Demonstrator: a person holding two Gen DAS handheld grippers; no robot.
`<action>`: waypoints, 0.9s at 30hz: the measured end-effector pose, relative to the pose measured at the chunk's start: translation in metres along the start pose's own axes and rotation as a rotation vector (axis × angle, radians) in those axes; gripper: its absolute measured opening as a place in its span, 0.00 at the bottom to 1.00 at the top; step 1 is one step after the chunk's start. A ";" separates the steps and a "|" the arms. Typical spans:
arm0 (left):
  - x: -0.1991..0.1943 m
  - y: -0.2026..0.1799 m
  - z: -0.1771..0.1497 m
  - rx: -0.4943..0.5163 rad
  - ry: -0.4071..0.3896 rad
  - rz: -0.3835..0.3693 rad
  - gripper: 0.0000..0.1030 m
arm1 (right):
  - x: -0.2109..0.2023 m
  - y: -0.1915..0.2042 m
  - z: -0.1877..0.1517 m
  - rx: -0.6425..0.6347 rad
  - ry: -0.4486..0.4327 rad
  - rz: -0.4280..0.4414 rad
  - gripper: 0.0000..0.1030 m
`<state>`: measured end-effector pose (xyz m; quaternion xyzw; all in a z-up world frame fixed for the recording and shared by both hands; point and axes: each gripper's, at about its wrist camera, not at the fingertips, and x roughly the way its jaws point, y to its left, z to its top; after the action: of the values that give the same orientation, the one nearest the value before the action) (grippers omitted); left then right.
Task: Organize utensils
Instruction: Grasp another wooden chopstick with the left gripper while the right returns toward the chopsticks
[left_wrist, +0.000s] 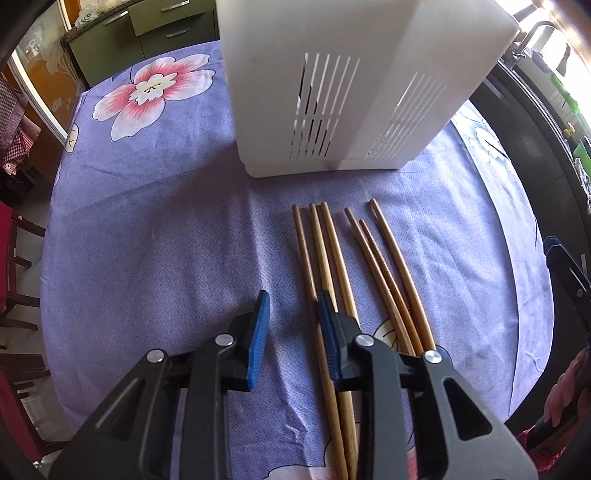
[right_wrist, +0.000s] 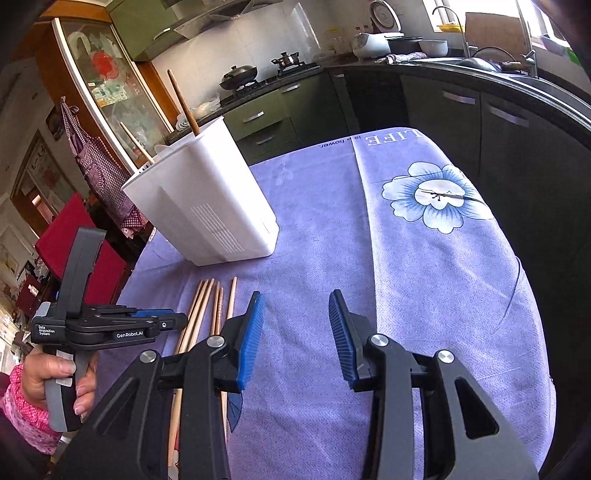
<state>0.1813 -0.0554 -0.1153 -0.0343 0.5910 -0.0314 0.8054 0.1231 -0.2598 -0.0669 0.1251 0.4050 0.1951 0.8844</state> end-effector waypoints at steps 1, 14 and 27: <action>0.001 -0.001 0.000 0.001 0.003 -0.004 0.26 | 0.000 0.000 0.000 0.002 0.000 0.002 0.36; 0.005 -0.007 -0.003 0.033 0.011 0.015 0.07 | 0.014 0.012 -0.002 -0.022 0.049 0.028 0.36; -0.043 0.030 -0.016 0.008 -0.123 0.010 0.06 | 0.084 0.081 -0.018 -0.287 0.196 -0.035 0.28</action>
<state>0.1535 -0.0223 -0.0819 -0.0299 0.5403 -0.0277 0.8405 0.1398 -0.1486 -0.1039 -0.0291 0.4596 0.2466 0.8527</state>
